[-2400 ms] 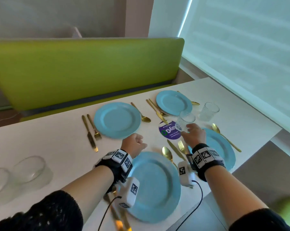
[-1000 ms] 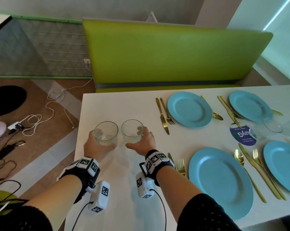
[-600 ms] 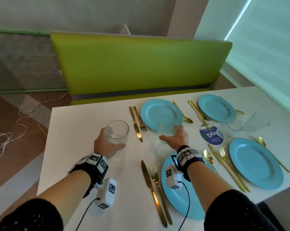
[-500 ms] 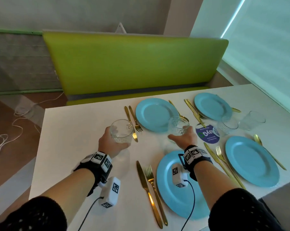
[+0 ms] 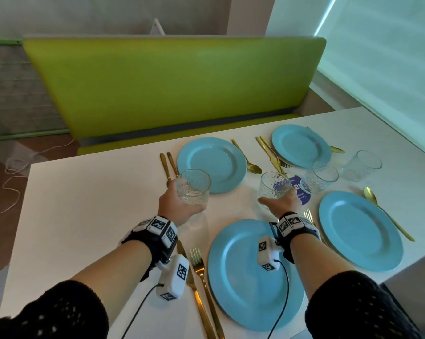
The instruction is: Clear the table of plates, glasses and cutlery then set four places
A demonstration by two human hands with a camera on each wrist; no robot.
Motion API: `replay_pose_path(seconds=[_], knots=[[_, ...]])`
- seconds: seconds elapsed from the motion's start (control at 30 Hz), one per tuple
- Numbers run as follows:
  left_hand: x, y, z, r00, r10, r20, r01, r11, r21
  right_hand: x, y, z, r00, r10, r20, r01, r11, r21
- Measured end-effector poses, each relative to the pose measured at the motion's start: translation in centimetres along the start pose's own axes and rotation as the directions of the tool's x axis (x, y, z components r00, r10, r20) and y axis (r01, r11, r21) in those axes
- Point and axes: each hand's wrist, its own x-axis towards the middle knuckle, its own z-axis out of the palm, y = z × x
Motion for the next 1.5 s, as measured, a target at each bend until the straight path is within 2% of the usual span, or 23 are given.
replay_pose_path(seconds=[0.4,0.73,1.5], knots=[[0.3,1.2,1.4,1.0,-0.021,-0.002,0.021,0.999,-0.024,1.2,1.0,0.7,1.0,-0.006,0.028,0.004,0.997,0.076],[-1.0,0.4,2.4,0.997,-0.028,0.069,0.023,0.997,0.069,2.1,1.6,-2.3,0.993,-0.041,0.114,0.043,0.999,-0.02],[-2.8,-1.3,3.1,0.984,-0.061,0.169,0.034,0.987,0.157,-1.3,2.4,-5.3,0.992,-0.117,0.045,0.118,0.993,-0.006]])
